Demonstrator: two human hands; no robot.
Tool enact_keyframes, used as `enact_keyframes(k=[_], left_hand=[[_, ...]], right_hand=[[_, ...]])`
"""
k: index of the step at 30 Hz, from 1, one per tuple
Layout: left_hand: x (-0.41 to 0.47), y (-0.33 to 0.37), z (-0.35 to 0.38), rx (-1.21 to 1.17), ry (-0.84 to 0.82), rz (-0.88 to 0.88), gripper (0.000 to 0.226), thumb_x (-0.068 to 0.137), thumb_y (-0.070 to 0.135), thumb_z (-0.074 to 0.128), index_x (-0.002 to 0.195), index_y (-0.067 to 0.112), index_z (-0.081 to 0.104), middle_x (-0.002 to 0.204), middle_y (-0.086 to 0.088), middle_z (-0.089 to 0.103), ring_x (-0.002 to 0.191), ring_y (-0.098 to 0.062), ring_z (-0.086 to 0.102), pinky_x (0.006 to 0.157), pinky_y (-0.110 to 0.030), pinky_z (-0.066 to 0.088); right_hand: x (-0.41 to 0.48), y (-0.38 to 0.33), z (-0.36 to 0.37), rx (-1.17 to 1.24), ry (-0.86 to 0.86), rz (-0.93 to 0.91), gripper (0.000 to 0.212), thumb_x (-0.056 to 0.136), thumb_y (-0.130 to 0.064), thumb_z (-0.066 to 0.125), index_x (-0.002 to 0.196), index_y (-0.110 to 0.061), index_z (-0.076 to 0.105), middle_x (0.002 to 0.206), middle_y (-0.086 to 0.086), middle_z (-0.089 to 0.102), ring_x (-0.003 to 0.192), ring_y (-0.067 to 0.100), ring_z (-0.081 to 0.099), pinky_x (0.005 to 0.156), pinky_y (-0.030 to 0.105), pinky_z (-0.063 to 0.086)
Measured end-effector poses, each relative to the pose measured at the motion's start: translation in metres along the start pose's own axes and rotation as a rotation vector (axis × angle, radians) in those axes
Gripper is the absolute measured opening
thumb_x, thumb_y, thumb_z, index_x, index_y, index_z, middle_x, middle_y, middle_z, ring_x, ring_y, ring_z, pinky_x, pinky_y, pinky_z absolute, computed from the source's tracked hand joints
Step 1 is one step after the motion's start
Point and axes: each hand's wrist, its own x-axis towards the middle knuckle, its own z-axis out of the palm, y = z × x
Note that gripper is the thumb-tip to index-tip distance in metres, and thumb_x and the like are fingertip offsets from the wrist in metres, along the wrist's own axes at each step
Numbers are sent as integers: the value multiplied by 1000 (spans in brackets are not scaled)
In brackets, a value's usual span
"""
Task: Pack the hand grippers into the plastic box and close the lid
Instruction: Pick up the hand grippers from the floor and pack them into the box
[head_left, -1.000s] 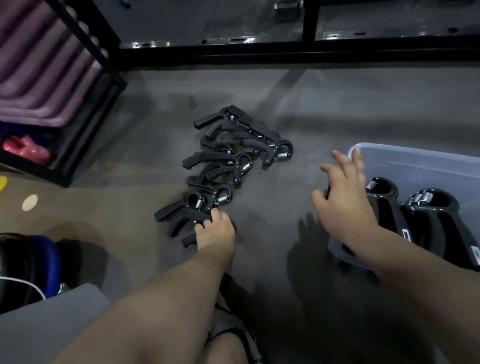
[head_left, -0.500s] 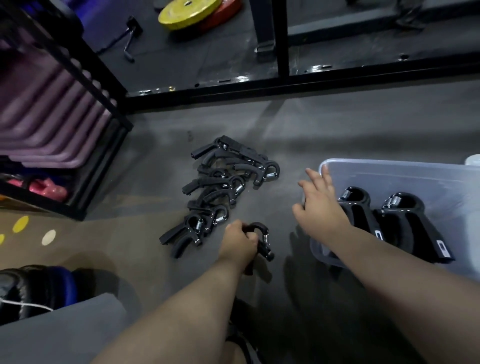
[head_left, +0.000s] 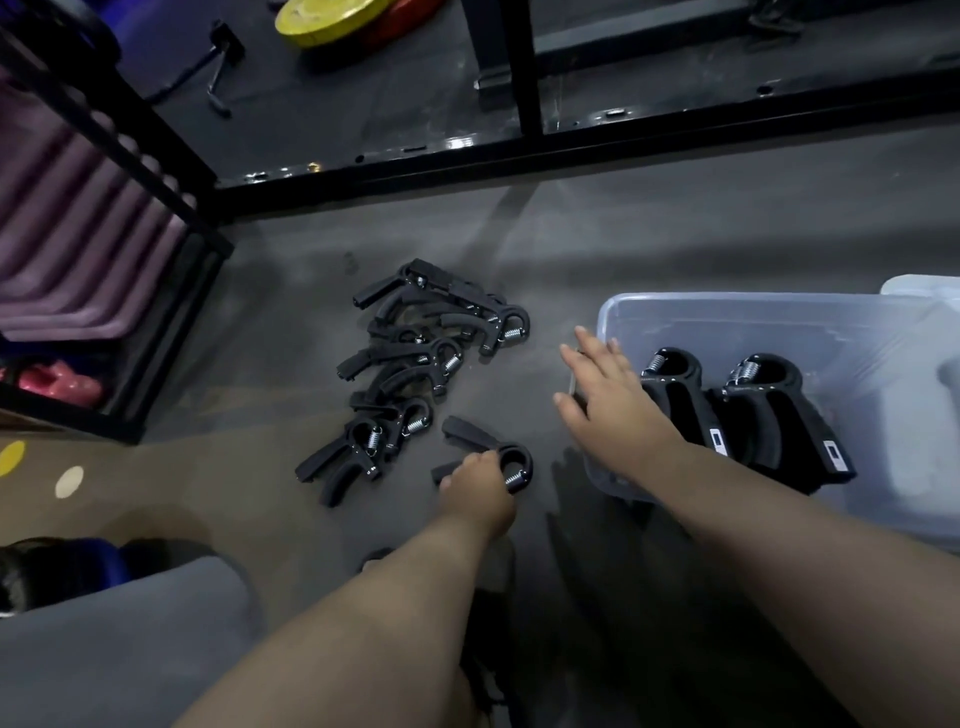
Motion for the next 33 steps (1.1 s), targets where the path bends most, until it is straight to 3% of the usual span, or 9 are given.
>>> enact_keyframes(k=[4, 8, 13, 19, 22, 24, 27, 31, 33], left_hand=[[11, -13, 10, 216, 57, 97, 31, 85, 20, 51, 116, 21, 52, 121, -4, 51, 114, -29, 52, 98, -38, 36], [27, -30, 15, 290, 139, 71, 35, 85, 32, 58, 117, 23, 49, 121, -1, 52, 116, -25, 51, 98, -36, 35], [39, -39, 19, 288, 176, 73, 30, 87, 29, 55, 115, 19, 51, 120, -4, 53, 116, -27, 49, 96, -35, 34], [28, -32, 29, 443, 154, 252, 23, 96, 29, 46, 116, 18, 48, 120, -4, 54, 114, -26, 49, 95, -36, 32], [20, -26, 29, 414, 122, 228, 24, 100, 29, 41, 119, 16, 46, 122, -6, 54, 116, -26, 50, 95, -36, 34], [15, -20, 24, 279, 101, 148, 25, 101, 33, 39, 117, 15, 46, 121, -8, 54, 115, -29, 52, 94, -39, 36], [8, -3, 5, -193, 70, -23, 25, 101, 28, 40, 106, 7, 50, 113, -18, 58, 107, -38, 55, 85, -41, 43], [9, 21, -29, -700, 98, -265, 30, 102, 25, 37, 105, 2, 57, 113, -22, 62, 100, -35, 61, 76, -34, 45], [4, 36, -48, -1019, 105, -305, 31, 103, 27, 34, 89, 10, 56, 97, -21, 65, 71, -30, 61, 63, -32, 50]], right_hand=[[-1, 2, 5, 0, 29, -7, 58, 98, -30, 48, 152, -22, 31, 164, -12, 1, 152, 22, -5, 121, 38, 8], [-2, 4, 8, 40, 52, -17, 57, 96, -29, 50, 151, -23, 34, 163, -15, 2, 151, 17, -6, 121, 35, 6], [-1, 6, 7, -6, 51, -20, 62, 90, -39, 57, 148, -26, 36, 161, -17, 5, 151, 14, -5, 120, 38, 13], [1, 8, 10, 51, 78, -29, 63, 85, -33, 64, 143, -22, 43, 160, -14, 13, 151, 17, -2, 120, 33, 10], [1, 8, 11, 35, 72, -26, 63, 87, -32, 62, 145, -21, 41, 161, -13, 12, 151, 19, -2, 120, 35, 11], [-1, 9, 10, 29, 59, -30, 64, 89, -34, 60, 147, -22, 38, 161, -13, 10, 151, 20, -3, 121, 37, 11], [-5, 9, 7, 18, 29, -38, 63, 94, -37, 55, 151, -23, 32, 163, -13, 5, 151, 20, -3, 123, 39, 10], [-10, 9, -1, 11, -15, -34, 61, 98, -36, 46, 154, -20, 28, 164, -11, 7, 151, 17, 4, 123, 40, 12], [-15, 5, -8, 40, 13, -50, 57, 99, -33, 45, 152, -16, 32, 163, -6, 17, 151, 16, 11, 123, 35, 12]])
